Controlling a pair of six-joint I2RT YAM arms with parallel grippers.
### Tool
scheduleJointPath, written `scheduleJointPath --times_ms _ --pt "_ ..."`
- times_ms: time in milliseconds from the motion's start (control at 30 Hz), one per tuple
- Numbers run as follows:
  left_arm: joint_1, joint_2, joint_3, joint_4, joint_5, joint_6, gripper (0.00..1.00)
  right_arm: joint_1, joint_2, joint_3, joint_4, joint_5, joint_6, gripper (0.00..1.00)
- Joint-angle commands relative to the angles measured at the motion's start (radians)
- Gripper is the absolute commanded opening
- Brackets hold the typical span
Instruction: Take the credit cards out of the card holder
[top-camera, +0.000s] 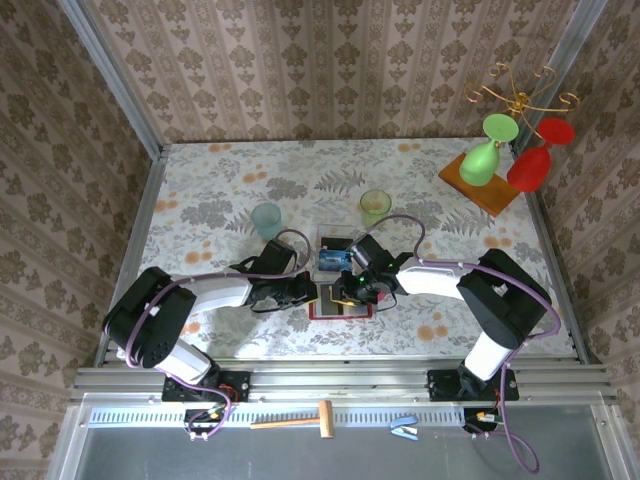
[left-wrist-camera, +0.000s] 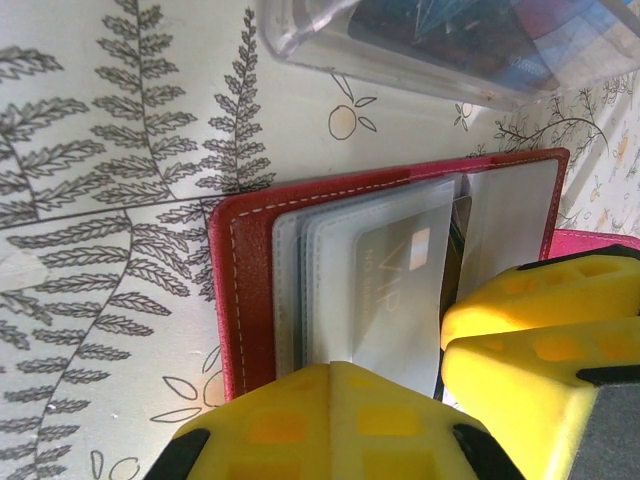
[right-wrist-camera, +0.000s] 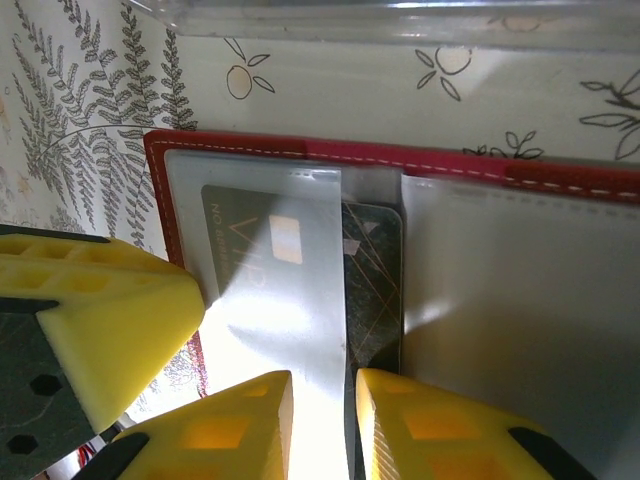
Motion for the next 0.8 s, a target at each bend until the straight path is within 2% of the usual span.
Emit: scheduleJointPath --times_ms 0,467,767 --pt "0.001 0.014 -0.01 -0.021 0.002 0.021 0.03 -0.007 -0.018 0.021 -0.069 0.041 -0.025 0.27" --pt "-0.016 -0.031 0.064 -0.078 0.023 0.033 0.03 -0.01 -0.048 0.02 -0.065 0.027 -0.024 0.3" --pt "-0.037 0.004 0.053 -0.052 0.035 0.027 0.03 -0.01 -0.044 0.007 -0.042 0.02 -0.012 0.31"
